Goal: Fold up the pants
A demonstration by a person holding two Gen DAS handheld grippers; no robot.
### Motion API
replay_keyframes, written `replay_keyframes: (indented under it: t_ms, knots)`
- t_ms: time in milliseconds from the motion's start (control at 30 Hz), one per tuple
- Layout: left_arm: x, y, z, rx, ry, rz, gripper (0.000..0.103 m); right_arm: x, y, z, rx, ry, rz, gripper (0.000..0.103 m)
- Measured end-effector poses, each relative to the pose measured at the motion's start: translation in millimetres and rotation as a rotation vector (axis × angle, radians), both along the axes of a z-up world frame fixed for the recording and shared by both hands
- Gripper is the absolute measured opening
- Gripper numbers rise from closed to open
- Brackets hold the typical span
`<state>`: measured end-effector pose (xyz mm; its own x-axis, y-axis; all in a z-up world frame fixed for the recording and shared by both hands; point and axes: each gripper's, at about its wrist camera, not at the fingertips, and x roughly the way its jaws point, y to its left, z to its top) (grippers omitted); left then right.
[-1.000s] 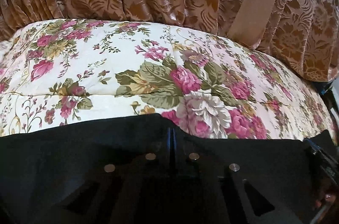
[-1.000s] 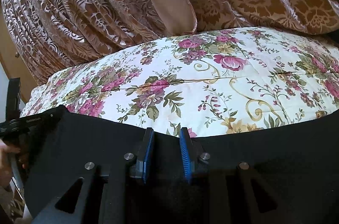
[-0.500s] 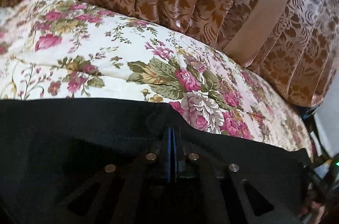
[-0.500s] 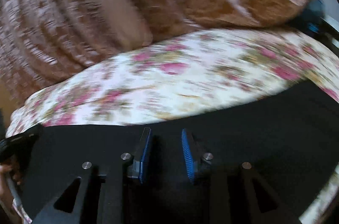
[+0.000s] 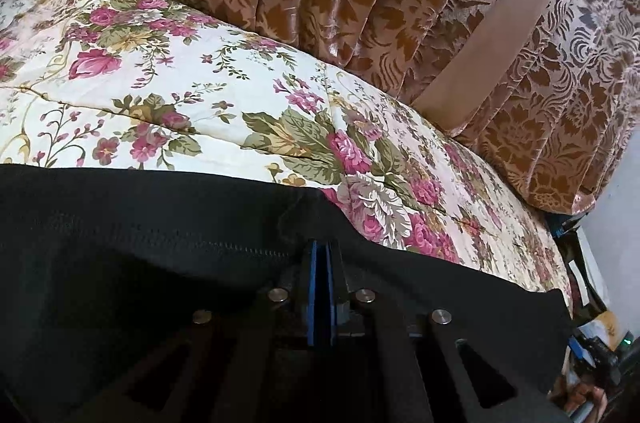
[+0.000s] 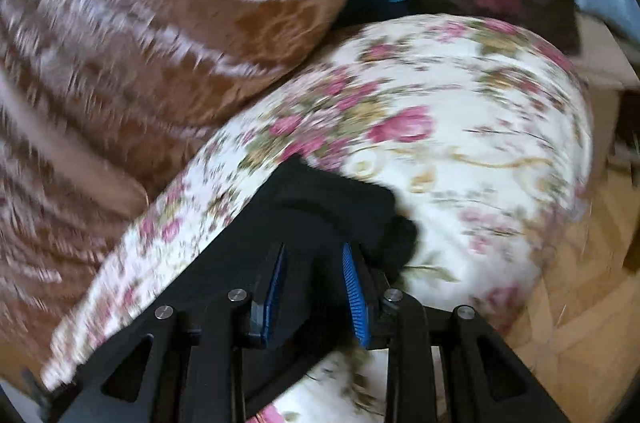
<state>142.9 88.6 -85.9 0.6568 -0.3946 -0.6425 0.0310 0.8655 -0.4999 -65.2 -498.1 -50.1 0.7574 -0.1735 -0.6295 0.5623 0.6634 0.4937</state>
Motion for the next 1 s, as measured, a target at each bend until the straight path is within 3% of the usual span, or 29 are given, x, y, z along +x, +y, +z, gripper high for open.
replay_keyframes:
  t_ms: [33,67,167,233,300,367,467,533,633,767,900,1000]
  knots:
    - [0.0,-0.1,0.1,-0.001,0.001,-0.001,0.006,-6.0,-3.5,1.0,0.002,0.010,-0.033,0.043]
    - [-0.1,0.3,0.1,-0.004,0.002,-0.001,0.006,-12.5,-4.0,2.1,0.001,0.017,-0.058,0.056]
    - [-3.0,1.2,2.3,0.001,0.010,0.005,0.010,-25.5,-13.6,-2.9,0.067,-0.011,-0.112,0.060]
    - [-7.7,-0.2,7.6,0.019,0.005,-0.004,0.023,-21.0,-17.7,-13.3,0.144,0.016,-0.081,0.060]
    - [-15.1,-4.0,16.7,0.064,-0.018,-0.023,0.055,-17.5,-16.5,-21.5,0.202,0.013,-0.061,0.060]
    - [-28.4,-9.7,29.6,0.166,-0.065,-0.015,0.073,-14.4,-12.8,-24.4,0.212,0.004,-0.060,0.060]
    - [-48.4,-9.9,41.0,0.311,-0.128,0.045,0.088,-4.6,-8.9,-19.1,0.202,-0.029,-0.030,0.060]
    - [-54.7,-1.5,41.3,0.349,-0.130,0.082,0.090,2.0,-4.8,-17.4,0.208,-0.042,-0.011,0.060]
    - [-60.5,25.7,35.3,0.326,-0.073,0.166,0.090,9.4,-6.4,-24.9,0.262,-0.050,-0.024,0.058]
    - [-69.5,71.5,20.9,0.286,0.009,0.327,0.090,20.8,-3.9,-27.6,0.227,0.014,-0.032,0.029]
    - [-84.0,94.0,9.0,0.203,-0.019,0.380,0.090,21.5,-0.3,-23.2,0.203,0.014,-0.006,0.019]
    - [-88.4,94.4,7.0,0.194,-0.046,0.379,0.092,20.9,0.0,-18.3,0.200,0.008,-0.019,0.016]
